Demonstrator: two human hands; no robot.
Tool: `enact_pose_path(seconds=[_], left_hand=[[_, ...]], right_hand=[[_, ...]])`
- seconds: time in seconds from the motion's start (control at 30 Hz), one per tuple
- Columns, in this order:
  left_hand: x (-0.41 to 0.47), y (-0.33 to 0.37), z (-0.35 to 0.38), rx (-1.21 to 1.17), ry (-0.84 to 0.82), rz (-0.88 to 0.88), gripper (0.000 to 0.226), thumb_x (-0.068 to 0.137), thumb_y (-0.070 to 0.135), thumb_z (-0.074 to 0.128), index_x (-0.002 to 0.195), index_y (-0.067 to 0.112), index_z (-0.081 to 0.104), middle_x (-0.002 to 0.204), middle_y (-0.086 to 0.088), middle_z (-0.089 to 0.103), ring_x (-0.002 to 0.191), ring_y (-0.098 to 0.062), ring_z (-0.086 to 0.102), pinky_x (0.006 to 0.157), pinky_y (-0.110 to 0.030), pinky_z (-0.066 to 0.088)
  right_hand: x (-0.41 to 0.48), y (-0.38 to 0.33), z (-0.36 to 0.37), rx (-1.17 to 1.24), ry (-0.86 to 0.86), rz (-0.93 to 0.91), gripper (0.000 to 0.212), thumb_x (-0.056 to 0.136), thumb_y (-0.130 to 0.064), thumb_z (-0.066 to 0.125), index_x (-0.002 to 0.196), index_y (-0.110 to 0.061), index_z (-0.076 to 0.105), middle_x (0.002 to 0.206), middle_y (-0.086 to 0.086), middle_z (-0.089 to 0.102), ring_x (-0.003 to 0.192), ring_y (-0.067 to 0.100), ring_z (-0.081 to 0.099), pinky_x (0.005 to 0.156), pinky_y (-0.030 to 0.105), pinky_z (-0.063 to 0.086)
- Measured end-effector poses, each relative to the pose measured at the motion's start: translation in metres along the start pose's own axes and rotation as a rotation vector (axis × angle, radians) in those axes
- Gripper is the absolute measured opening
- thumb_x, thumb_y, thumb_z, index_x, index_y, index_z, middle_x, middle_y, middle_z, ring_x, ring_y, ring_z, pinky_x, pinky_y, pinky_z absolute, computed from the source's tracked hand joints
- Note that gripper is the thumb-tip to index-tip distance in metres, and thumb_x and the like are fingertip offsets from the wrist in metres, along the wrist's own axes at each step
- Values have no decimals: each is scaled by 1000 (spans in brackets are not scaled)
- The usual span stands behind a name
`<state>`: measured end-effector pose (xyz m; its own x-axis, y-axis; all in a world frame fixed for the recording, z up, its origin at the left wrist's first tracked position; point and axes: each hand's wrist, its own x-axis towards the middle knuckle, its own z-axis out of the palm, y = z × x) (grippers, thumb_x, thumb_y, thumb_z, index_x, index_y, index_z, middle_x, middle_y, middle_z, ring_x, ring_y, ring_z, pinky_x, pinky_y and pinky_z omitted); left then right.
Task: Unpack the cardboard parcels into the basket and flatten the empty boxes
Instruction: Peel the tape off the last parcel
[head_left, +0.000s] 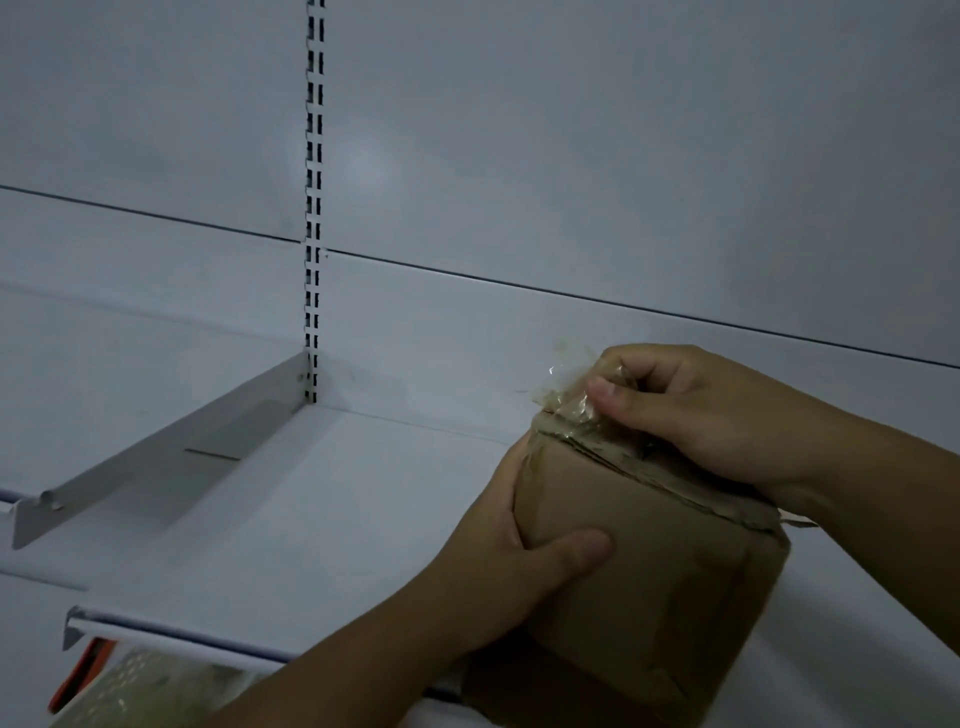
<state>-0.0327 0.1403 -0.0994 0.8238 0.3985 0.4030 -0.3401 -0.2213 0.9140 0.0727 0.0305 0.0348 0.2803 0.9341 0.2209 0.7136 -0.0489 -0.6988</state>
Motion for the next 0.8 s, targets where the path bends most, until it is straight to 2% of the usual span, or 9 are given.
enact_pose_path(seconds=[0.07,0.2,0.27,0.33,0.4,0.47,0.53,0.6,0.8], left_hand=[[1,1,0,19,9,3,71,62,53,73,122,57,35,119,31,53,106,11,54,79,-5,46],[-1,3,9,-32,16,-23,74,59,56,74,122,56,36,116,30,56,103,10,57,79,-10,50],[-4,7,22,-26,38,-61,71,57,64,74,114,66,32,107,44,51,96,20,53,69,-2,46],[-6,10,41,-26,62,-97,80,53,73,69,116,69,22,111,47,41,96,20,50,65,4,41],[-8,10,62,-15,90,-64,98,52,76,67,130,66,9,127,41,34,106,17,44,71,4,40],[-9,9,81,13,122,-19,109,53,77,65,139,57,0,144,30,26,123,6,38,90,-7,39],[-8,8,95,38,155,-14,110,54,73,65,141,53,0,149,22,22,131,-4,34,102,-26,41],[-6,8,105,26,167,-35,109,54,70,65,141,52,2,148,18,25,130,-9,36,103,-35,41],[-7,2,110,-9,218,-42,113,44,76,58,135,59,-7,144,24,20,123,-4,35,95,-25,38]], right_hand=[[1,0,0,19,21,20,33,67,-59,54,63,-27,60,61,-10,51,57,2,47,53,11,40],[2,-6,2,-7,62,80,33,72,-56,53,64,-25,60,63,-7,53,55,2,48,51,11,41],[1,-9,0,-94,92,117,33,83,-50,52,67,-22,59,62,-8,53,55,3,47,53,12,40],[-3,-9,-2,-237,131,130,33,90,-43,49,69,-19,58,59,-12,53,54,1,46,58,18,41],[-10,-8,-4,-400,194,103,33,91,-41,46,69,-18,55,57,-14,52,53,-1,45,62,25,39],[-20,-7,-5,-482,264,46,32,93,-39,44,69,-18,52,56,-14,50,53,-1,44,58,19,38],[-29,-3,-9,-451,319,15,31,95,-34,44,70,-18,52,55,-13,49,51,-3,44,53,10,36],[-34,1,-15,-389,363,52,29,95,-31,45,74,-14,55,57,-12,49,50,-5,44,53,6,36],[-30,13,-21,-142,478,173,32,96,-30,47,65,-21,54,50,-16,58,47,-6,50,49,7,38]])
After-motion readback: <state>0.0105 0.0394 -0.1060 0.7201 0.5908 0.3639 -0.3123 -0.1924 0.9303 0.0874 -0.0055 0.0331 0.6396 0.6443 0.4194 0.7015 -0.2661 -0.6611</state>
